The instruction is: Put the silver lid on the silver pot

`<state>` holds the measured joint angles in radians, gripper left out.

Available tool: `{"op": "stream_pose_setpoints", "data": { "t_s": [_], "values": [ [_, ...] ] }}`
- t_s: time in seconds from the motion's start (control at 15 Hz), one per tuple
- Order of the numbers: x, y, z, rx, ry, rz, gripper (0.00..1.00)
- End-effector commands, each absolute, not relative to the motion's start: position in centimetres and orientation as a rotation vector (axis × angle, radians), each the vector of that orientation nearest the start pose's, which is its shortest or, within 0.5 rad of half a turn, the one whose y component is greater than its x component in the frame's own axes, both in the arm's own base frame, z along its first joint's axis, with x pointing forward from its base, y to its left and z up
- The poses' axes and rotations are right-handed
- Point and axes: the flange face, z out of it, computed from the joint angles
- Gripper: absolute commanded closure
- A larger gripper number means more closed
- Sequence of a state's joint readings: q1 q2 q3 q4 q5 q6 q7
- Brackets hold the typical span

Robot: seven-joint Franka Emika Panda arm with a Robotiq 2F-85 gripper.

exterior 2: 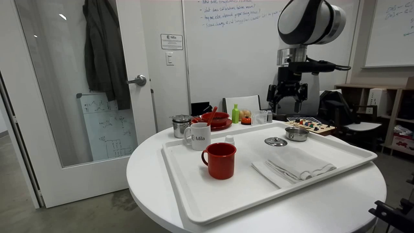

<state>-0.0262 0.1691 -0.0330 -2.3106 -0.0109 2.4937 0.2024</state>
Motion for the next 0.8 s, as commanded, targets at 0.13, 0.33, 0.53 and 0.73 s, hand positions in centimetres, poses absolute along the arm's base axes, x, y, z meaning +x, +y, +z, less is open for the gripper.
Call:
{"op": "stream_pose_setpoints", "data": {
  "t_s": [0.13,0.33,0.53,0.73],
  "values": [
    [58.1,-7.5,23.5,-3.156,0.586,0.045,0.0],
    [60.6,-9.5,23.1,-3.145,0.668,0.081,0.0],
    [62.1,-9.4,22.3,-3.116,0.655,0.144,0.0],
    [62.6,-7.9,20.0,-3.096,0.63,0.237,0.0]
  ]
}}
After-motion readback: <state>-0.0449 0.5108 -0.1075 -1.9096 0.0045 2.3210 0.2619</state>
